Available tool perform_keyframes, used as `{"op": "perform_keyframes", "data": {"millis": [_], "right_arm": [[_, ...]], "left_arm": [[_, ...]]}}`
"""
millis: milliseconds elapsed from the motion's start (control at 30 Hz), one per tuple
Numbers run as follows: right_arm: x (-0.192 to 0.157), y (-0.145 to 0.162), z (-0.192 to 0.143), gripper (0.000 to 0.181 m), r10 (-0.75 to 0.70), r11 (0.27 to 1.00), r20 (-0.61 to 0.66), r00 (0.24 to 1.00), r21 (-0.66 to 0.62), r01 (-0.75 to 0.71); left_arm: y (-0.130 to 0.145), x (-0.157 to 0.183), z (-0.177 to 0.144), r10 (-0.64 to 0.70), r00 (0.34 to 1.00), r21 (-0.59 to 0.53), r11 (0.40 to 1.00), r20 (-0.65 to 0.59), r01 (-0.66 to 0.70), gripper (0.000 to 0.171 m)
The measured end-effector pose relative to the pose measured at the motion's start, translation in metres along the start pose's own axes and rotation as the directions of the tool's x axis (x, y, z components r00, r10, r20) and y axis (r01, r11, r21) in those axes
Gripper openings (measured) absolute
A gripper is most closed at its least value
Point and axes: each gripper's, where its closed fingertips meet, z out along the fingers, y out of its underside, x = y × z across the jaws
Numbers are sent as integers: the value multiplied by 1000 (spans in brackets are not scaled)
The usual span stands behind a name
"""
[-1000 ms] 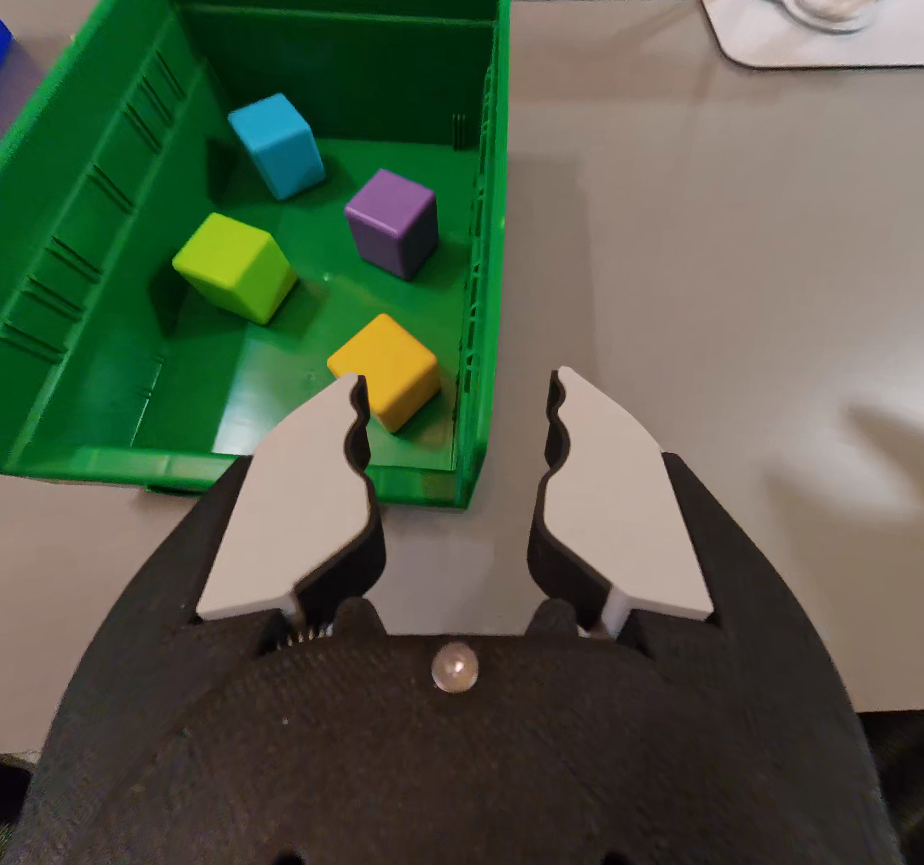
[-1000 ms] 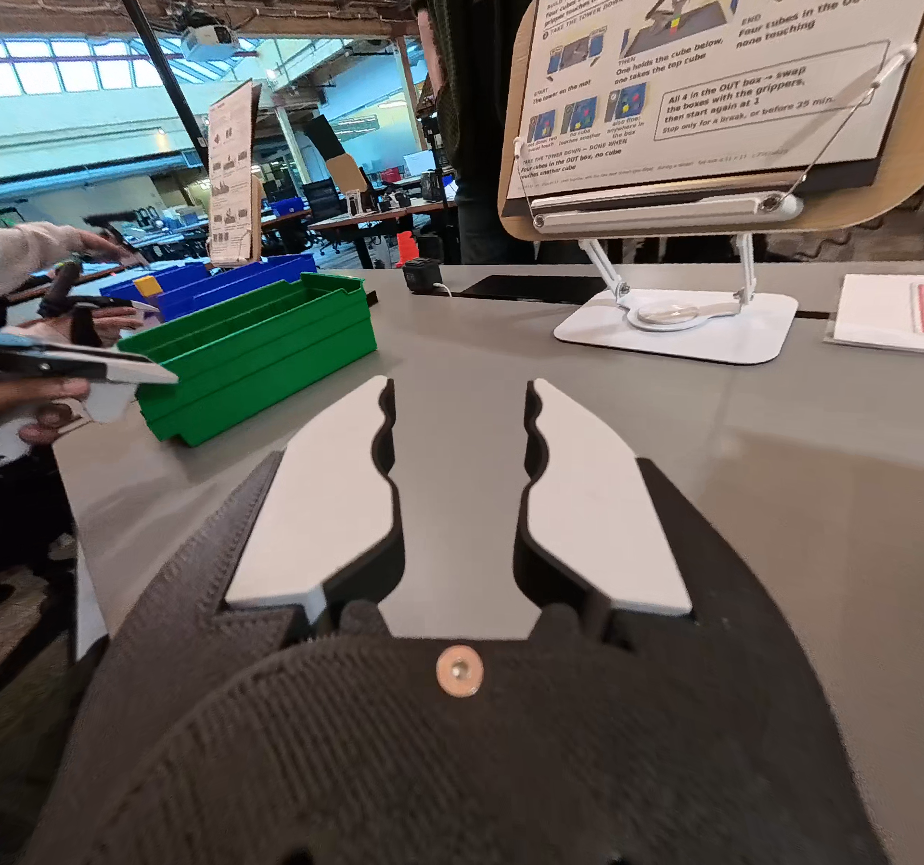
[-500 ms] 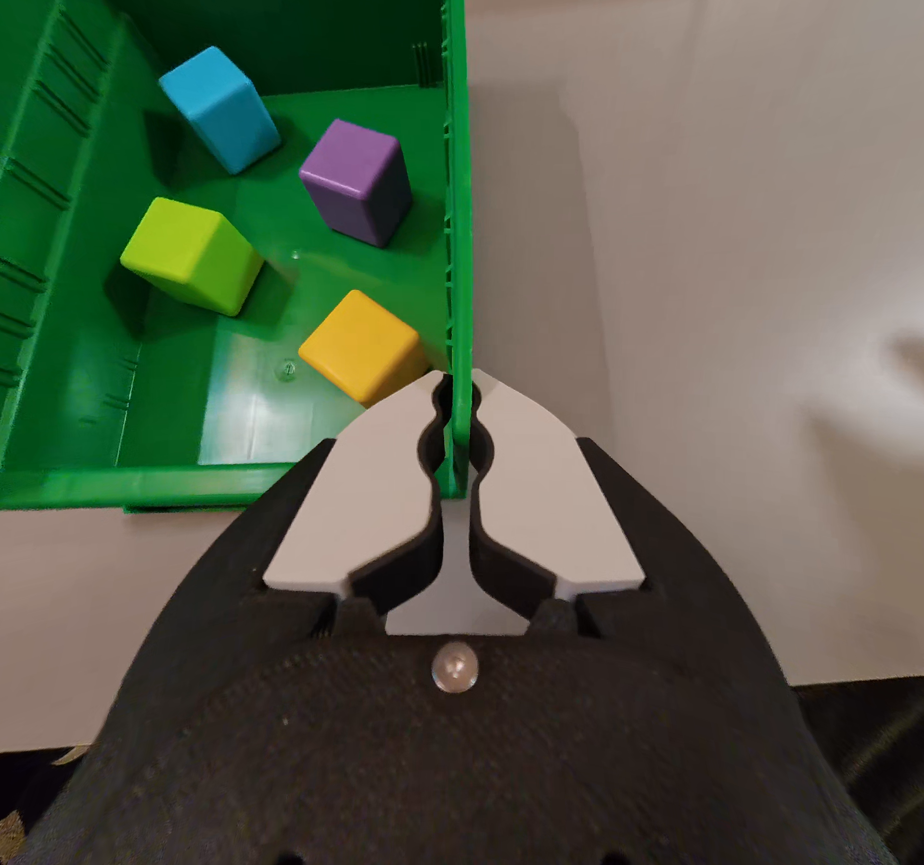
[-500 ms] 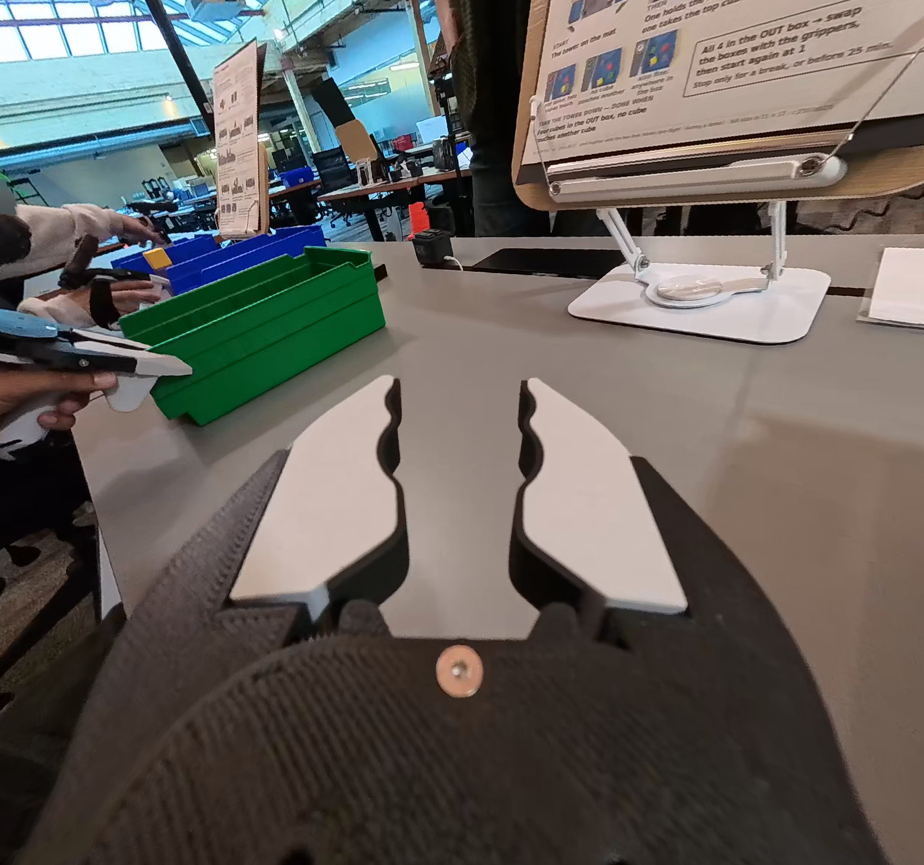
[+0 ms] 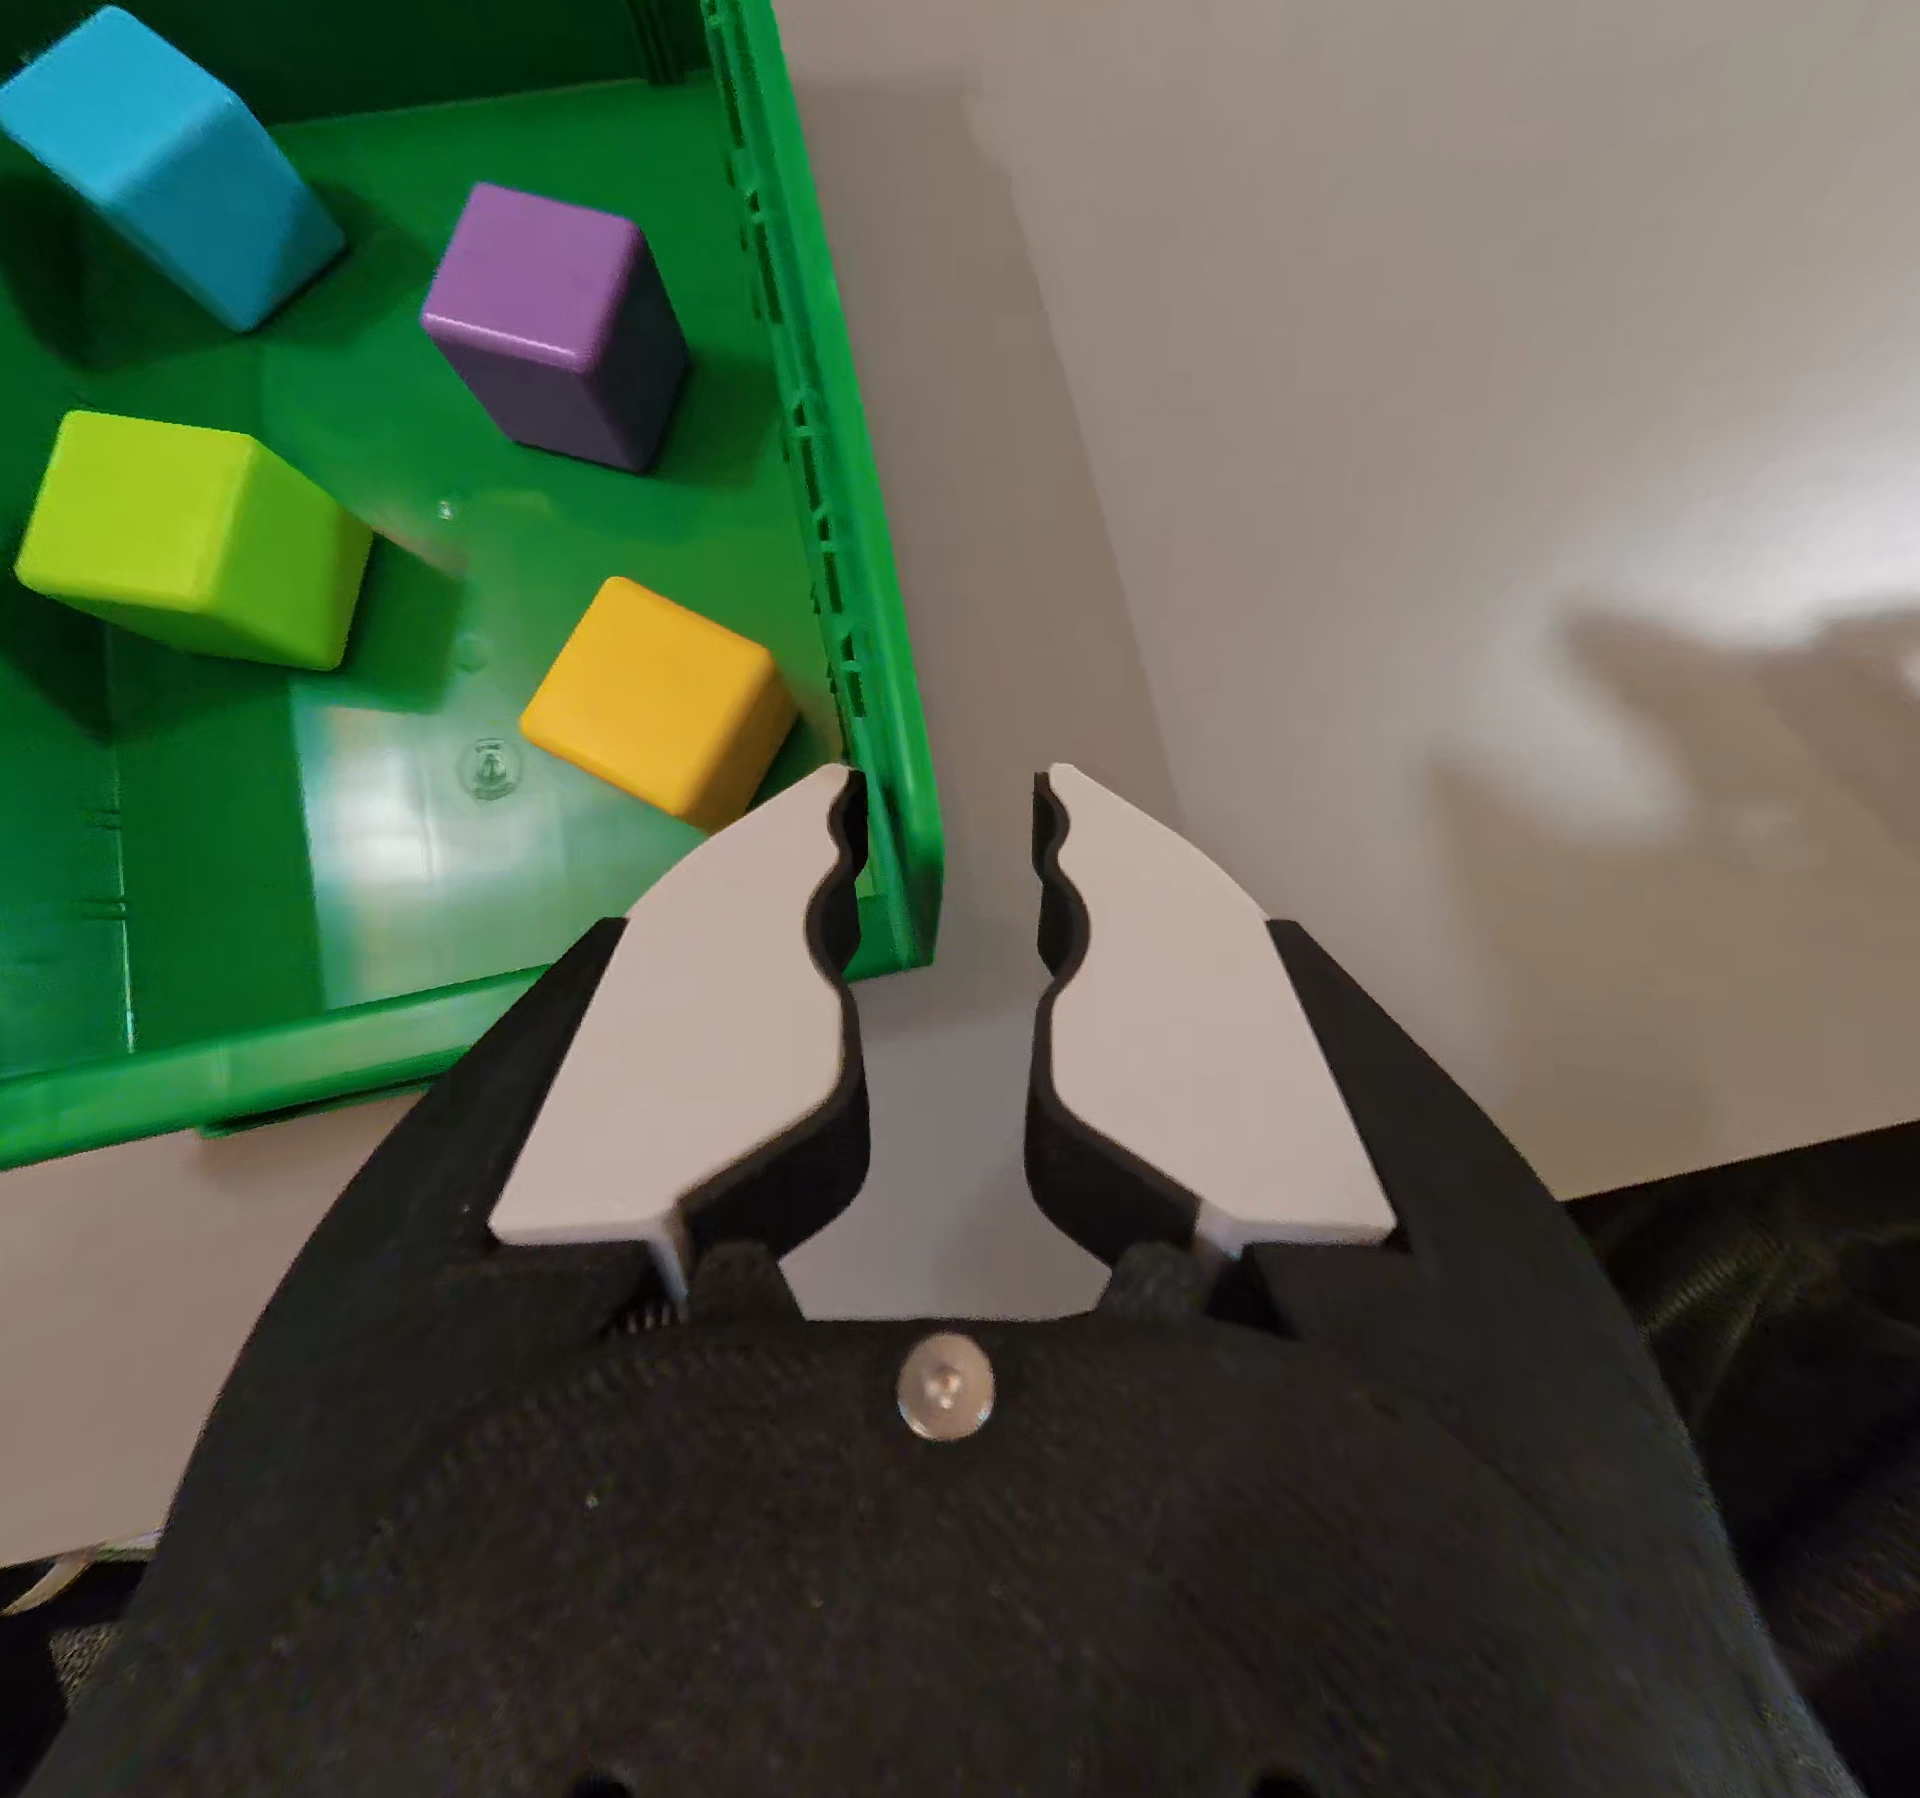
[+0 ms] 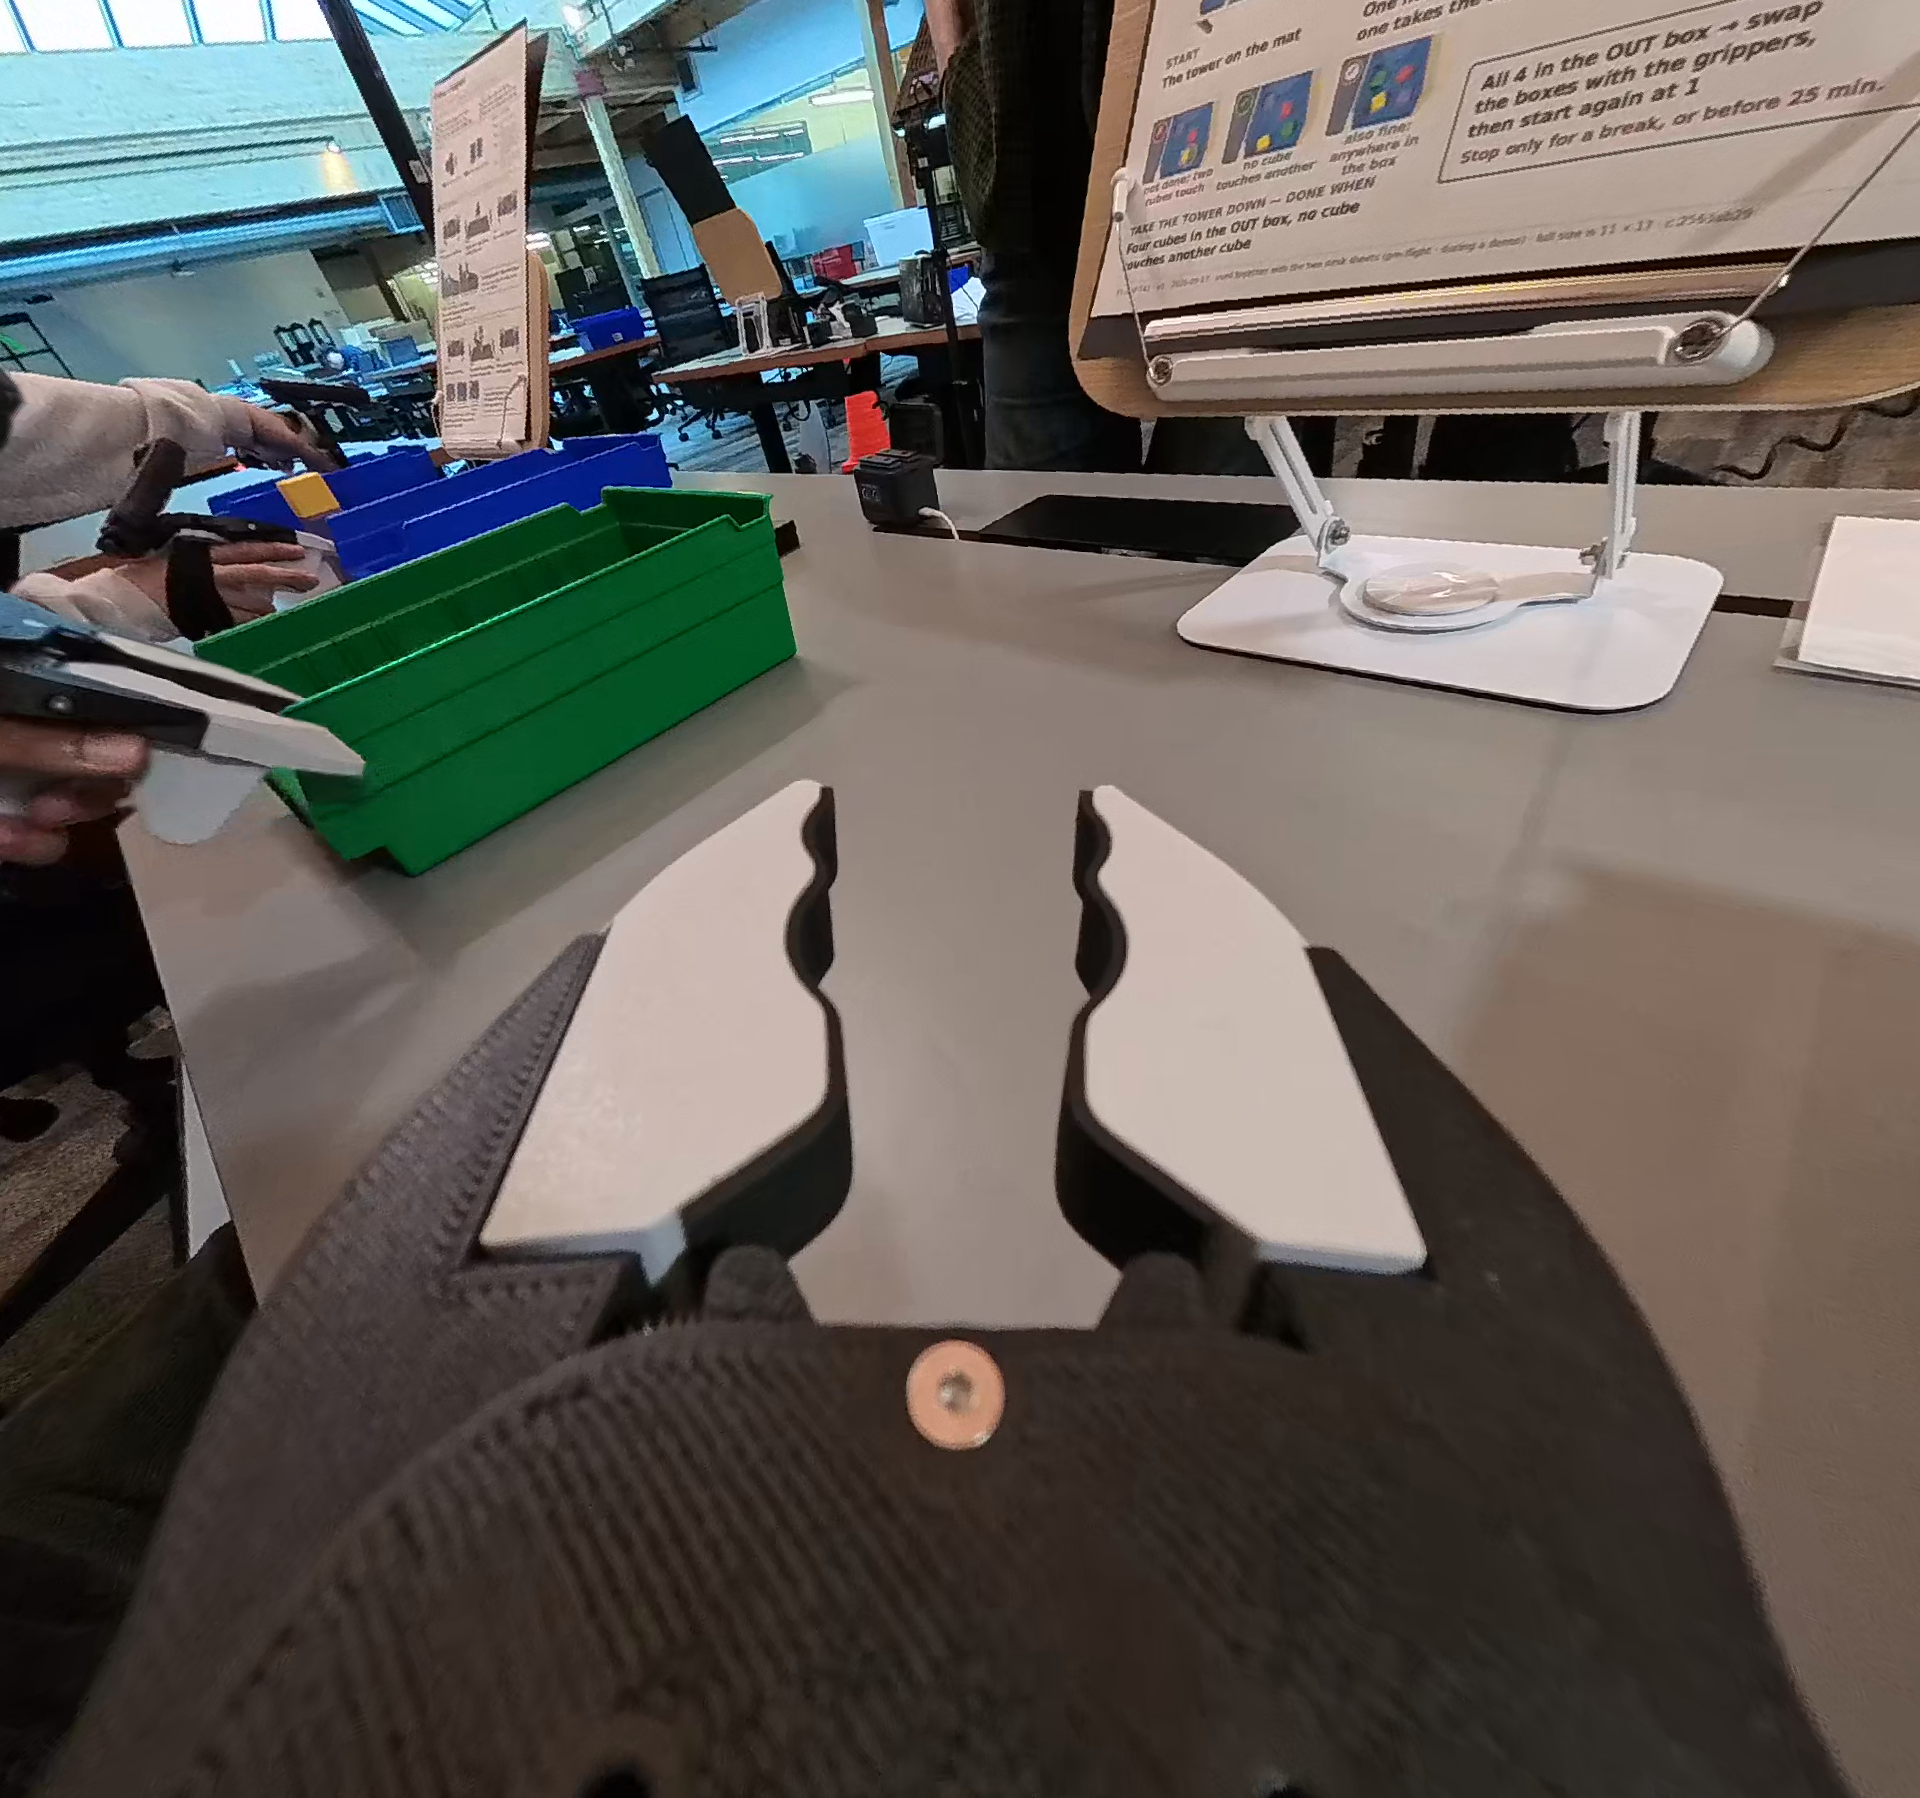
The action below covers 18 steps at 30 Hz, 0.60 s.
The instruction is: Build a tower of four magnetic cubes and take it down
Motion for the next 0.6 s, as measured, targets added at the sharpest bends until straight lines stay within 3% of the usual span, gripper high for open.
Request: {"op": "perform_keyframes", "data": {"millis": [167, 267, 367, 500, 600], "right_arm": [[0, 1, 1, 45, 3, 1000, 5, 1000, -5, -3], [-1, 5, 4, 45, 4, 1000, 11, 1000, -19, -4], [-3, 11, 6, 44, 3, 999, 17, 1000, -43, -2], [-6, 17, 8, 44, -34, 997, 14, 999, -70, 35], [-5, 21, 8, 44, -80, 993, 1, 997, -86, 80]], "left_arm": [[-24, -27, -39, -6, 1000, 139, 990, 1, 6, 43], [-41, -64, -62, -20, 997, 242, 970, 78, 1, 79], [-44, -87, -59, 29, 998, 165, 986, 57, -38, 77], [-36, -79, -23, 257, 959, 56, 966, -124, -251, 68], [-16, -60, 6, 242, 911, -62, 959, -333, -277, 66]]}}
